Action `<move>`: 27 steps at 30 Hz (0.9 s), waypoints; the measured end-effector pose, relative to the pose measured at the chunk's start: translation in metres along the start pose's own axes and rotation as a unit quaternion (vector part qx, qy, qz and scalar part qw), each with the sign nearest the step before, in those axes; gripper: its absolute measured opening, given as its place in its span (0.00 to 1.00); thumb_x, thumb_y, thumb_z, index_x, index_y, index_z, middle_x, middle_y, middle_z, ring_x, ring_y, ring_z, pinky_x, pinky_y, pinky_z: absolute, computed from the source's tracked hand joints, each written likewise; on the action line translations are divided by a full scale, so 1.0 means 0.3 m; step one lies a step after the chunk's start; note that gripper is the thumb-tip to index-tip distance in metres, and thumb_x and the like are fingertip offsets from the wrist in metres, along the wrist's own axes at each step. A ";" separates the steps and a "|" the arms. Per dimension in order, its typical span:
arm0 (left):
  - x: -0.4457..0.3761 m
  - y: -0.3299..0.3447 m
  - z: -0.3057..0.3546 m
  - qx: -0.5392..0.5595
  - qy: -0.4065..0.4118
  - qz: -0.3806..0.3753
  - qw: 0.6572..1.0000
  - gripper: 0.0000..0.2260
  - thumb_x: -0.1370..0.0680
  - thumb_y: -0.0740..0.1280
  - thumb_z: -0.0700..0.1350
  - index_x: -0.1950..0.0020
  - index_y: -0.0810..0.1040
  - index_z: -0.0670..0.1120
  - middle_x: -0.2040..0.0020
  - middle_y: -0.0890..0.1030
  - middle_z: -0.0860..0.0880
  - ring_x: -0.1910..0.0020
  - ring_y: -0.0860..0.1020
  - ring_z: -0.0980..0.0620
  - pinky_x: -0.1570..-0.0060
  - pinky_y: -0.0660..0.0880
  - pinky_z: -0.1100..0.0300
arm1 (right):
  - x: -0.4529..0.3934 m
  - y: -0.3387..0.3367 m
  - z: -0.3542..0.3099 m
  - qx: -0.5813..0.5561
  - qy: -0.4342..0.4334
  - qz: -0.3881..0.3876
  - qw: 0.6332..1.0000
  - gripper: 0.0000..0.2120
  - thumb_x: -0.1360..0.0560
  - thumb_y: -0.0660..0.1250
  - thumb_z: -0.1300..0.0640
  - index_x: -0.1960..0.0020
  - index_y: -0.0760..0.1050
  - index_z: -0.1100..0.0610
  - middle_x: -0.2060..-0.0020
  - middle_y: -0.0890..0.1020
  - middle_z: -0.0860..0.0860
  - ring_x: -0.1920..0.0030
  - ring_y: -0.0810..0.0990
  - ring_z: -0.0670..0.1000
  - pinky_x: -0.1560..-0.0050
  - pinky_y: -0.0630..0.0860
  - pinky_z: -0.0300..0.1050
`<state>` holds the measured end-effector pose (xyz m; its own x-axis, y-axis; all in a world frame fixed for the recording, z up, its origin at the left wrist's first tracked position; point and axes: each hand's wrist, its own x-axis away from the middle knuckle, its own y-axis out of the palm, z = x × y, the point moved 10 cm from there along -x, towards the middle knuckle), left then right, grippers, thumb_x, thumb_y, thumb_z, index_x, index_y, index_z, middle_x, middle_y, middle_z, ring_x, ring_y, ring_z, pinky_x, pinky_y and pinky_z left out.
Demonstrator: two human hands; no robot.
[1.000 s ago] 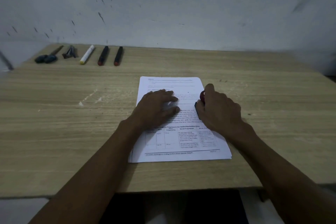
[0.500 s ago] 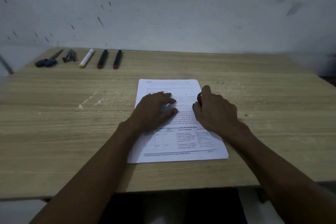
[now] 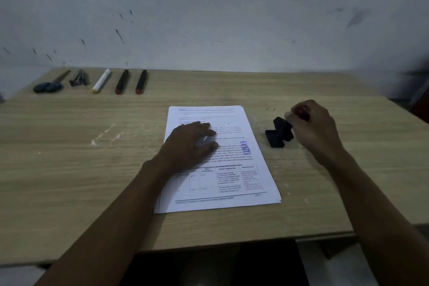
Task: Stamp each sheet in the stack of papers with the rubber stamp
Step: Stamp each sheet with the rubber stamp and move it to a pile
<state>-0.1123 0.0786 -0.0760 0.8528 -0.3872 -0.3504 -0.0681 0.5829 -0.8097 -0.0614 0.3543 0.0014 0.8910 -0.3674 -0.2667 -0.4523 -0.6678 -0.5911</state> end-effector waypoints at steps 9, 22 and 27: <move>-0.003 0.001 0.007 -0.002 0.010 0.004 1.000 0.29 0.31 0.59 0.68 0.40 0.81 0.52 0.34 0.77 0.49 0.31 0.72 0.51 0.35 0.66 0.59 | -0.018 0.013 0.036 0.075 -0.003 -0.003 0.997 0.11 0.26 0.69 0.51 0.45 0.78 0.50 0.47 0.82 0.52 0.45 0.79 0.55 0.49 0.71 0.43; -0.003 -0.016 0.036 -0.005 0.032 0.015 0.999 0.28 0.29 0.59 0.66 0.42 0.82 0.49 0.36 0.79 0.48 0.33 0.74 0.48 0.37 0.70 0.55 | -0.037 0.104 0.011 0.137 -0.012 -0.033 0.990 0.20 0.26 0.68 0.50 0.34 0.74 0.48 0.39 0.79 0.53 0.37 0.75 0.58 0.42 0.73 0.51; -0.008 -0.005 0.028 -0.004 0.022 0.000 1.000 0.30 0.30 0.57 0.67 0.40 0.82 0.50 0.34 0.78 0.49 0.31 0.72 0.49 0.35 0.69 0.51 | -0.028 0.123 0.005 0.129 -0.024 -0.033 0.991 0.18 0.26 0.68 0.50 0.37 0.74 0.48 0.41 0.80 0.52 0.39 0.75 0.57 0.45 0.72 0.49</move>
<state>-0.1099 0.0845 -0.0700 0.8293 -0.4179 -0.3709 -0.0723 0.5779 -0.8129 -0.0856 0.3339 -0.0194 0.9222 -0.2932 -0.2520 -0.3725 -0.4990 -0.7825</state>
